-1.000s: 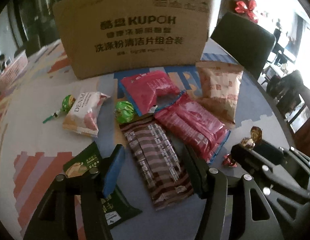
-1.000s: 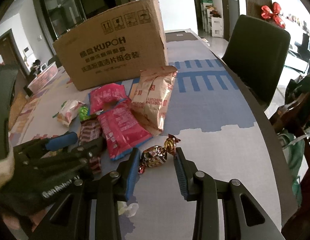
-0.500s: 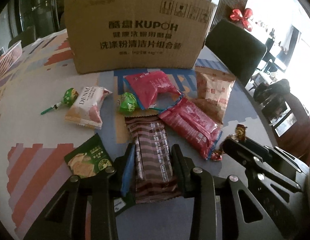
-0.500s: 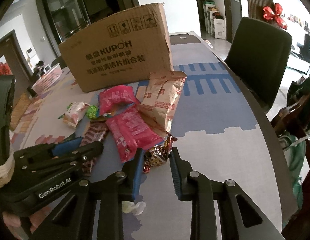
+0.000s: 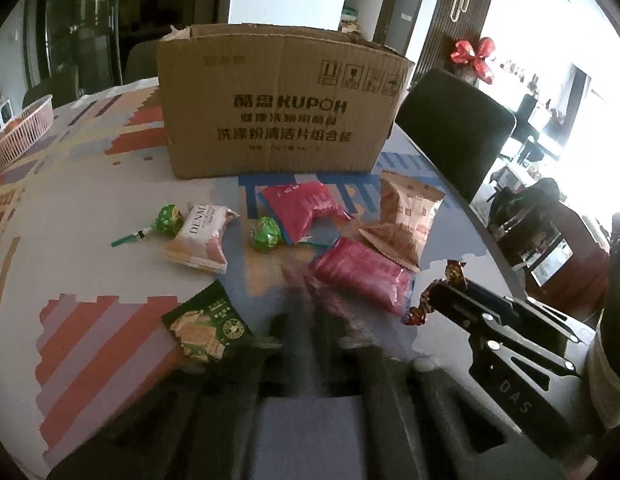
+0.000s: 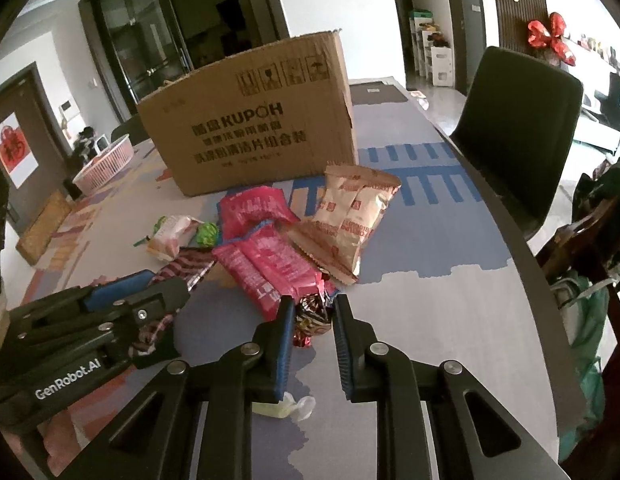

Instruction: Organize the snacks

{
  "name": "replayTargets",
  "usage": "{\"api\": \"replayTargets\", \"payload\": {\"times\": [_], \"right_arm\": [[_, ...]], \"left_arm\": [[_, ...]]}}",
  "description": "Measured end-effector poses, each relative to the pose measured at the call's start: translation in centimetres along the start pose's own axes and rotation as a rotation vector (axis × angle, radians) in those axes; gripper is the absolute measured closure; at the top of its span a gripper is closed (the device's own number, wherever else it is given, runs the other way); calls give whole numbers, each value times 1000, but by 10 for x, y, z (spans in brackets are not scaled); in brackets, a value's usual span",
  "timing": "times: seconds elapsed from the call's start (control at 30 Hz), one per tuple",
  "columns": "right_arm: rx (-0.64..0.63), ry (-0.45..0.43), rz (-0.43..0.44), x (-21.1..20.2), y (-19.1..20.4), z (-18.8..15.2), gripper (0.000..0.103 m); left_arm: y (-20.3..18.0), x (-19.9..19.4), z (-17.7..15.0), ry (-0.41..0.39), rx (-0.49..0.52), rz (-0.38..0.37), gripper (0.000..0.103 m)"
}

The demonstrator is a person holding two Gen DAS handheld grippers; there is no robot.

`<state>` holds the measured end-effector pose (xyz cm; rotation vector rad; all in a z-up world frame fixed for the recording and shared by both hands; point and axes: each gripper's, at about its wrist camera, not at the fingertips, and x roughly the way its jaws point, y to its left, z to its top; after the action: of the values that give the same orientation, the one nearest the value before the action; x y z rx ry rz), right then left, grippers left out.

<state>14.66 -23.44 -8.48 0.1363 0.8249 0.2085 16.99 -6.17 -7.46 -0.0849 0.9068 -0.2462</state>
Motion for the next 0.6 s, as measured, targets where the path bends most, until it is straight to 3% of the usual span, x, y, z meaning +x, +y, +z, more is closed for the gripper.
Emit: {"api": "replayTargets", "payload": {"times": [0.2, 0.43, 0.6], "right_arm": [[-24, -29, 11, -13, 10, 4, 82], [-34, -28, 11, -18, 10, -1, 82], [-30, -38, -16, -29, -2, -8, 82]], "left_arm": [[4, 0, -1, 17, -12, -49, 99], [-6, 9, -11, 92, -7, -97, 72], [-26, 3, -19, 91, 78, -130, 66]]}}
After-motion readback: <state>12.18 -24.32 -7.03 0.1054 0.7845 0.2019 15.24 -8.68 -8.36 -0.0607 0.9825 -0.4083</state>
